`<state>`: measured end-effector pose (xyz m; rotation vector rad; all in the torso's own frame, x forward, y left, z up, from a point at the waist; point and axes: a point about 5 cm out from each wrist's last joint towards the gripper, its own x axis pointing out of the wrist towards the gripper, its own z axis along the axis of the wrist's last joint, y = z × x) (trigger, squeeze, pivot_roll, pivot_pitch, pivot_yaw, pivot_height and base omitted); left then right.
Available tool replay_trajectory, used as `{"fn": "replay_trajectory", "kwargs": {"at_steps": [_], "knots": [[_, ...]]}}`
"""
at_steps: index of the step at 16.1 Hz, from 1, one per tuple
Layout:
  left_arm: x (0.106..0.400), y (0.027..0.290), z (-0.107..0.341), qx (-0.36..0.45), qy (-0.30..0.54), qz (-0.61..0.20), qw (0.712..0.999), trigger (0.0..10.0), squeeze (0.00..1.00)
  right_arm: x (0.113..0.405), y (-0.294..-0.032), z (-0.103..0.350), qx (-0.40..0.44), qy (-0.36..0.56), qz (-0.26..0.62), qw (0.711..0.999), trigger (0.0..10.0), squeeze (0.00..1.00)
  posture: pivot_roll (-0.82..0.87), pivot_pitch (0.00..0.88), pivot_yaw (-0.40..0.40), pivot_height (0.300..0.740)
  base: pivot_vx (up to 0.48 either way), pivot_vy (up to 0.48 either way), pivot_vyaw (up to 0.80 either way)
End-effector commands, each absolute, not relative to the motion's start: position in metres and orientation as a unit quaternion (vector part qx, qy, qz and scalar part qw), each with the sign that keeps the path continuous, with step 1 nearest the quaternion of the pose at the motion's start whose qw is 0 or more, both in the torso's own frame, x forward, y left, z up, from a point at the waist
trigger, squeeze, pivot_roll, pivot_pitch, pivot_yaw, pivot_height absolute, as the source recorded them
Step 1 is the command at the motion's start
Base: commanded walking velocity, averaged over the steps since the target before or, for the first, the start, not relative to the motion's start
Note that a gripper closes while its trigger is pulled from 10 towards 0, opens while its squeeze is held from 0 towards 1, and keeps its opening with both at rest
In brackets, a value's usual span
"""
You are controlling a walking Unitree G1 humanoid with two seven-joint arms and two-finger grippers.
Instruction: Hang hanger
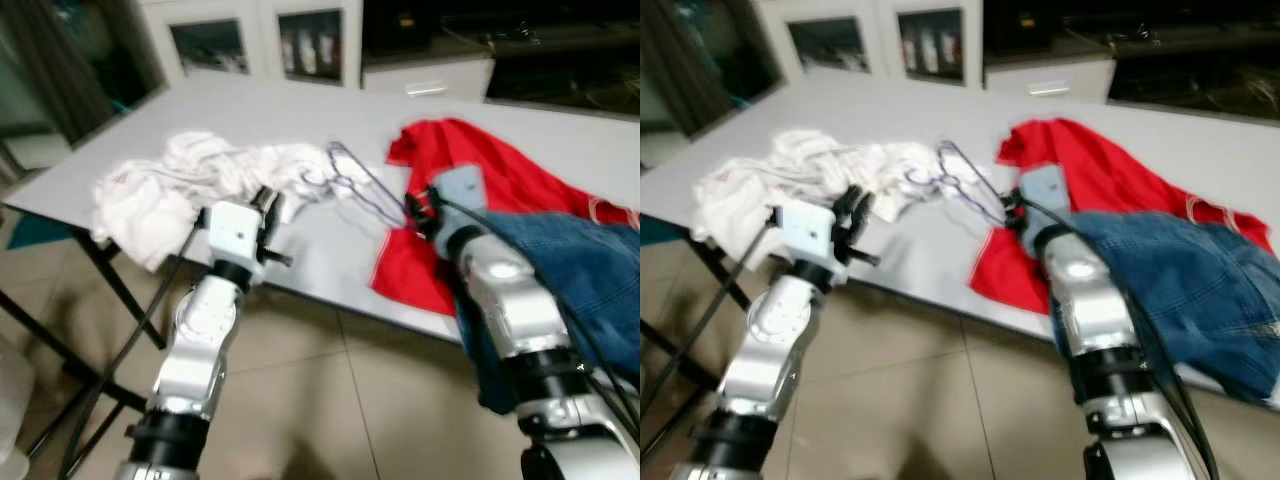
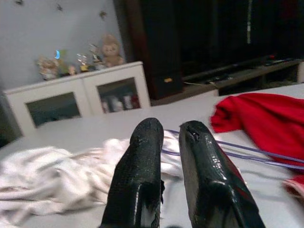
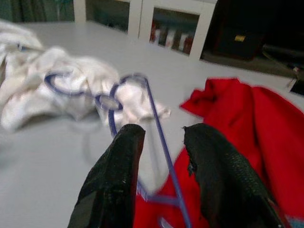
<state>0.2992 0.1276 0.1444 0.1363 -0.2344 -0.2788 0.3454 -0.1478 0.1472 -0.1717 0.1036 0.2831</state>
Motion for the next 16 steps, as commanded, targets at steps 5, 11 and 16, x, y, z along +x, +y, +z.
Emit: {"fn": "replay_trajectory", "kwargs": {"at_steps": [5,11,16], "knots": [[0.2997,0.1388,0.1461,0.075,-0.116,-0.122,0.983,10.0,0.00,0.3454,-0.1324,0.1513,-0.082,0.042,0.165,0.982,10.0,0.00,-0.08,0.000,0.060,0.740,0.425,0.000,0.00],[0.2991,0.1384,0.1453,0.076,-0.114,-0.122,0.983,10.0,0.00,0.3456,-0.1320,0.1510,-0.083,0.043,0.167,0.982,10.0,0.00,-0.08,0.000,0.057,0.740,0.308,0.000,0.00],[0.2974,0.1364,0.1451,0.074,-0.117,-0.127,0.982,10.0,0.00,0.3447,-0.1306,0.1500,-0.085,0.048,0.177,0.979,10.0,0.00,-0.08,0.000,0.053,0.740,0.000,0.000,0.00]]}}
